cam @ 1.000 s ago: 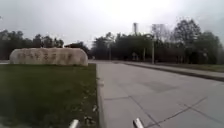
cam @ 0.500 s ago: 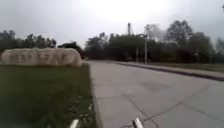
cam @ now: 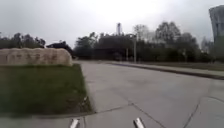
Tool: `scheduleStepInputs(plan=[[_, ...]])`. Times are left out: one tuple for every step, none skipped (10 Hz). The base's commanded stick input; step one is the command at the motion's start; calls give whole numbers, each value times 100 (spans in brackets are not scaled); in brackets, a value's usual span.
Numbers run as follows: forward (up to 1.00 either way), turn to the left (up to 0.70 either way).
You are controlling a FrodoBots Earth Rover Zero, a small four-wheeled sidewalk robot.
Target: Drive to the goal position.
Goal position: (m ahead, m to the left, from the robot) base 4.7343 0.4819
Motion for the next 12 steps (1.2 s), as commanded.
scheduleStepInputs(plan=[[100,-40],[100,-40],[100,-40],[100,-40],[100,-40],[100,-40],[100,-40],[100,-40],[100,-40],[100,-40],[100,2],[100,11]])
